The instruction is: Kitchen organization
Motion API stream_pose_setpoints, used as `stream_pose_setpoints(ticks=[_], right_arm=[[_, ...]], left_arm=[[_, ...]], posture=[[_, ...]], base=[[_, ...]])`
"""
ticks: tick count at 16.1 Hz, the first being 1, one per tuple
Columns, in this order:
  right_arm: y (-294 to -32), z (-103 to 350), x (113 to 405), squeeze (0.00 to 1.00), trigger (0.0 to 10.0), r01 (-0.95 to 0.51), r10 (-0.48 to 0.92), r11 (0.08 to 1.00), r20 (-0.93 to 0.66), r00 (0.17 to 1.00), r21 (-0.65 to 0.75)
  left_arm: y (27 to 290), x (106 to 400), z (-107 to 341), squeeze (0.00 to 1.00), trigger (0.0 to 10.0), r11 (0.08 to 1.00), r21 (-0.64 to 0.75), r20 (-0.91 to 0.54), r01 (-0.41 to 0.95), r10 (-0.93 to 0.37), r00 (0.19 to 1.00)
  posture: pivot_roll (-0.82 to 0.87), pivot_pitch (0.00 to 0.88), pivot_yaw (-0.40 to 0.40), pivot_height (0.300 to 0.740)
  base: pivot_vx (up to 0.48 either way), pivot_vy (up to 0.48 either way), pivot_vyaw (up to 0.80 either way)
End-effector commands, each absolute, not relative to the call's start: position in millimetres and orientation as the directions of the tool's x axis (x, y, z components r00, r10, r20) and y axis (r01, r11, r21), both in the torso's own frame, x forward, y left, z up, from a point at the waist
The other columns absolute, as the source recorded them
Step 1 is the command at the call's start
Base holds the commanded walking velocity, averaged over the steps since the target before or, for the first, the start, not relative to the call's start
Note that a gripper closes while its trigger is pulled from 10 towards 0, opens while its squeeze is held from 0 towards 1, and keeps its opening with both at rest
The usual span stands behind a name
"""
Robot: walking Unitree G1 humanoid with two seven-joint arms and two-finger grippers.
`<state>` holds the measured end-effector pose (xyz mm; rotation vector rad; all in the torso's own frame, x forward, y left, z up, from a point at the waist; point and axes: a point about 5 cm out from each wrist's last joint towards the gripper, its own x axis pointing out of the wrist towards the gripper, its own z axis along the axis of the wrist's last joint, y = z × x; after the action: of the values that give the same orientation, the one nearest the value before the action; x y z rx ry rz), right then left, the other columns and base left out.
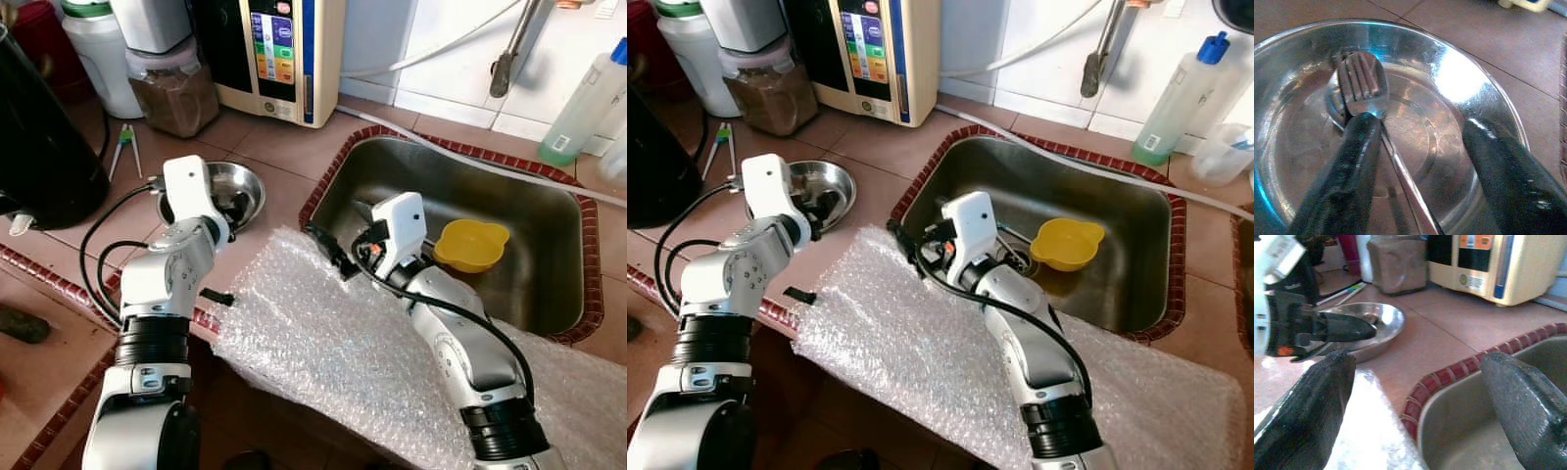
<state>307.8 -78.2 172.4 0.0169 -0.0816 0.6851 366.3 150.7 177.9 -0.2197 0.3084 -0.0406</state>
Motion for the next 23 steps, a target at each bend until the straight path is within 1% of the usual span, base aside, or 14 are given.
stream_pose_setpoints(ticks=[1, 3, 4, 5, 8, 18, 23], right_arm=[[-75.0, 173.3, 303.0, 0.0, 10.0, -0.659, 0.657, 0.752, 0.082, 0.749, -0.01], [-73.7, 173.3, 301.0, 0.0, 10.0, -0.675, 0.675, 0.737, 0.076, 0.734, -0.021], [-73.8, 173.1, 300.3, 0.0, 10.0, -0.68, 0.679, 0.733, 0.072, 0.73, -0.021], [-74.2, 172.8, 299.8, 0.0, 10.0, -0.684, 0.683, 0.73, 0.068, 0.727, -0.023], [-74.0, 172.0, 299.4, 0.0, 10.0, -0.688, 0.688, 0.726, 0.062, 0.723, -0.027], [-70.8, 171.3, 299.3, 0.0, 10.0, -0.695, 0.695, 0.718, 0.057, 0.717, -0.028], [-70.6, 169.7, 299.8, 0.0, 10.0, -0.691, 0.691, 0.723, 0.056, 0.721, -0.025]], left_arm=[[149.7, 361.5, 160.4, 0.0, 2.3, 0.976, -0.215, -0.369, 0.019, -0.099, 0.924], [151.8, 361.3, 159.4, 0.0, 1.5, 0.983, -0.182, -0.367, 0.039, -0.105, 0.924], [155.1, 361.3, 159.0, 0.0, 0.0, 0.984, -0.172, -0.366, 0.042, -0.103, 0.925], [161.1, 361.5, 158.3, 0.0, 0.0, 0.987, -0.158, -0.368, 0.029, -0.087, 0.926], [168.7, 359.9, 154.4, 0.0, 0.0, 0.989, -0.145, -0.382, 0.024, -0.078, 0.921], [186.3, 358.3, 147.6, 0.0, 0.0, 0.994, -0.099, -0.396, 0.054, -0.089, 0.914], [193.6, 358.6, 148.9, 0.0, 0.0, 0.998, -0.062, -0.374, 0.03, -0.051, 0.926]], posture=[[0.02, 0.116, 0.029, 0.74], [0.02, 0.117, 0.028, 0.74], [0.02, 0.117, 0.028, 0.74], [0.02, 0.118, 0.027, 0.74], [0.02, 0.119, 0.026, 0.74], [0.03, 0.119, 0.027, 0.74], [0.03, 0.116, 0.026, 0.74]], base=[[0.0, 0.0, 0.0], [0.0, 0.0, 0.0], [0.0, 0.0, 0.0], [0.0, 0.0, 0.0], [0.0, 0.0, 0.0], [0.0, 0.0, 0.0], [0.0, 0.0, 0.0]])
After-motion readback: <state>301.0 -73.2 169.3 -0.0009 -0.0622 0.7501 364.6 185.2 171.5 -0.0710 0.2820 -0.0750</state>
